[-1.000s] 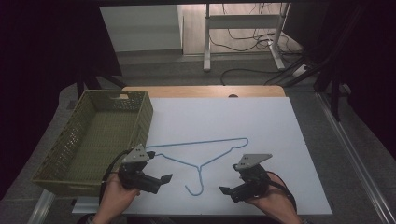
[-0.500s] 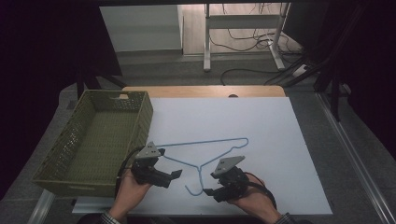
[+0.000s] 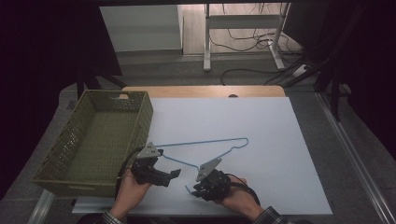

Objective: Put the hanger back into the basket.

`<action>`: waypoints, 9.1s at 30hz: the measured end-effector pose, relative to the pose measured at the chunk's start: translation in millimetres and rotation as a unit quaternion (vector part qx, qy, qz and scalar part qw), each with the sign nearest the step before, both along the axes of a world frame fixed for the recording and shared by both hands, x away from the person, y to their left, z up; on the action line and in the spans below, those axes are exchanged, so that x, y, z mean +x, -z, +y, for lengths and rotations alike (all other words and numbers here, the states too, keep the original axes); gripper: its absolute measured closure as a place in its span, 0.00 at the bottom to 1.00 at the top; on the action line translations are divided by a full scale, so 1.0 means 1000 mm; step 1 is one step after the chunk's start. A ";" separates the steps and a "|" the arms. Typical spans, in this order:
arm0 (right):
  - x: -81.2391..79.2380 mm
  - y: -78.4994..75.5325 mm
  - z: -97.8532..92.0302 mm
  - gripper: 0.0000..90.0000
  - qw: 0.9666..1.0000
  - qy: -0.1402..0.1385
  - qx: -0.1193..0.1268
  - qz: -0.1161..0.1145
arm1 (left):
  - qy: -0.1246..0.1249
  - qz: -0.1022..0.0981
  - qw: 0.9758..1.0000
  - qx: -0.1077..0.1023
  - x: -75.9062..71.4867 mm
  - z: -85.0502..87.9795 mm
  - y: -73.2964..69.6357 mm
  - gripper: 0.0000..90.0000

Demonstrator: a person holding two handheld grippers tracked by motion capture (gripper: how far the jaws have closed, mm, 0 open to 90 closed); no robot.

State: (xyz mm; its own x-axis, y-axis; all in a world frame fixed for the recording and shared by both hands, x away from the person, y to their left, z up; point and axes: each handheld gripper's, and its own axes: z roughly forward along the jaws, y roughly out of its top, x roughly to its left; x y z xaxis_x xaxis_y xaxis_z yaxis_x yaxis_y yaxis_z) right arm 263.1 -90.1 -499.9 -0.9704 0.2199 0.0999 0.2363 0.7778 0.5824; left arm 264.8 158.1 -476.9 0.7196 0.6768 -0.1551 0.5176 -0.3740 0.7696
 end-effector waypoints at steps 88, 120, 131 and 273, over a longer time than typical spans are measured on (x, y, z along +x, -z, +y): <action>0.017 -0.040 0.006 0.96 0.998 -0.067 0.014 -0.010 | 0.069 0.040 0.987 0.142 0.071 -0.065 0.047 0.43; 0.021 -0.083 -0.136 0.62 0.972 0.178 0.126 -0.085 | 0.126 -0.038 0.989 0.074 0.075 -0.052 -0.036 0.97; 0.022 -0.083 -0.133 0.62 0.973 0.177 0.123 -0.085 | 0.113 -0.032 0.993 0.006 0.067 -0.038 -0.054 0.97; 0.012 -0.101 -0.100 0.24 0.959 0.199 0.183 -0.084 | 0.053 -0.010 0.997 -0.064 0.040 0.040 -0.110 0.97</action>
